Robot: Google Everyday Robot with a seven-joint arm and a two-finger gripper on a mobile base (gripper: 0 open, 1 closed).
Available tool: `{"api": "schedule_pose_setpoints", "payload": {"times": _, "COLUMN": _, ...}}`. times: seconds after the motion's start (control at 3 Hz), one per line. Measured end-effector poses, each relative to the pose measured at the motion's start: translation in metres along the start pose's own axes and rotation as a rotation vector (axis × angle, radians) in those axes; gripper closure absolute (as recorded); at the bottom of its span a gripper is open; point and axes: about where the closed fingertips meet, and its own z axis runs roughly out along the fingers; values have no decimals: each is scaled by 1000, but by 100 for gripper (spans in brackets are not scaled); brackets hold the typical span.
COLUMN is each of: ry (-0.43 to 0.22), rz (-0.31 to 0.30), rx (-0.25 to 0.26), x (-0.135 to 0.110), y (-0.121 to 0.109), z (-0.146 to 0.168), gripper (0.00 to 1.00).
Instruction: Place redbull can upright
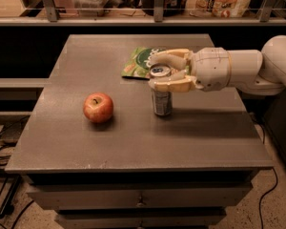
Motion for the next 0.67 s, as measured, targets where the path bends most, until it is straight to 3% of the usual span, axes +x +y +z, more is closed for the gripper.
{"api": "schedule_pose_setpoints", "payload": {"times": 0.33, "ry": -6, "rz": -16, "rx": -18, "x": 1, "y": 4, "z": -2, "gripper": 12}}
{"api": "schedule_pose_setpoints", "payload": {"times": 0.67, "ry": -7, "rz": -21, "rx": -26, "x": 3, "y": 8, "z": -4, "gripper": 0}}
